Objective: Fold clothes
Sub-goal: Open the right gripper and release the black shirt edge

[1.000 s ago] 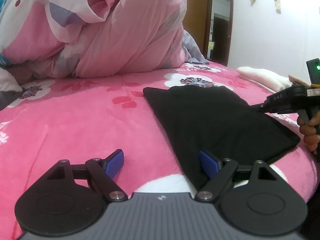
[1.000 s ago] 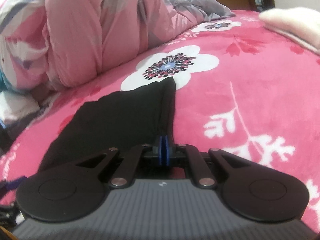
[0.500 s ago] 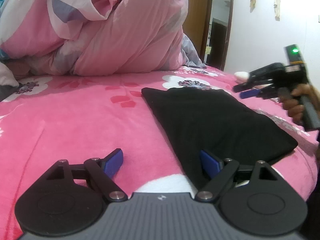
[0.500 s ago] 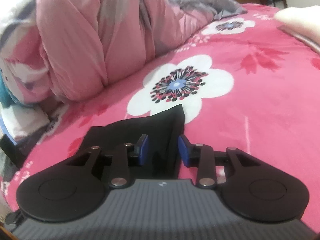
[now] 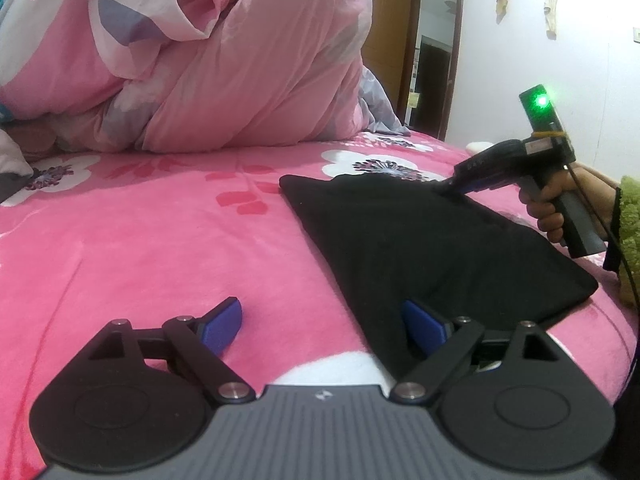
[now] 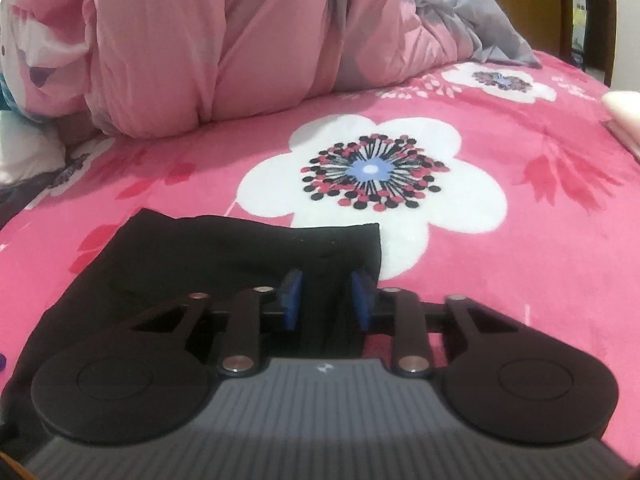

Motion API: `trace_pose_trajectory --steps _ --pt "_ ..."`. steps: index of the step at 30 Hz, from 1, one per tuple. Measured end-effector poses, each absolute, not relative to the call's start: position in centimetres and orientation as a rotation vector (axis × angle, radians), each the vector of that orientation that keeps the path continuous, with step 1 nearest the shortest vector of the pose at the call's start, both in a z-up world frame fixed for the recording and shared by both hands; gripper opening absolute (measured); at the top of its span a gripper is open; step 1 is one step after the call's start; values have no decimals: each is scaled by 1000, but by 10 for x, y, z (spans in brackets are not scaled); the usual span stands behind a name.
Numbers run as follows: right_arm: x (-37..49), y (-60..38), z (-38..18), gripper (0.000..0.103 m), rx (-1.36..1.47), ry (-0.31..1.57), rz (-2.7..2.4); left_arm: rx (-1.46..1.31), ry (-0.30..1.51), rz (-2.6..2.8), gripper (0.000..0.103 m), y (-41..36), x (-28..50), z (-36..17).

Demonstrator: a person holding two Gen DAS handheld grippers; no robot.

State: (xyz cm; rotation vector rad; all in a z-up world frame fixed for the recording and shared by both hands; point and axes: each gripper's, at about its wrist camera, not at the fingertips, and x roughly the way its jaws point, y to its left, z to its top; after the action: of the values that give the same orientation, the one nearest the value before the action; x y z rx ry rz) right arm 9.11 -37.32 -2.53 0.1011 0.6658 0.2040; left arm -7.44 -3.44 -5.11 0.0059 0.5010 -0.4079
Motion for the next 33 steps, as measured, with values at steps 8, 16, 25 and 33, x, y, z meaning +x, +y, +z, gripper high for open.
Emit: trace_pose_trajectory --steps 8,16,25,33 --pt "92 -373 -16 4 88 599 187 51 513 -387 89 -39 -75 -43" --pt "105 -372 -29 4 67 594 152 51 520 -389 89 -39 -74 -45" --pt "104 -386 -32 24 154 622 102 41 526 -402 90 -38 -70 -46" --pt "-2 -426 9 25 402 564 71 5 536 -405 90 -32 -70 -43"
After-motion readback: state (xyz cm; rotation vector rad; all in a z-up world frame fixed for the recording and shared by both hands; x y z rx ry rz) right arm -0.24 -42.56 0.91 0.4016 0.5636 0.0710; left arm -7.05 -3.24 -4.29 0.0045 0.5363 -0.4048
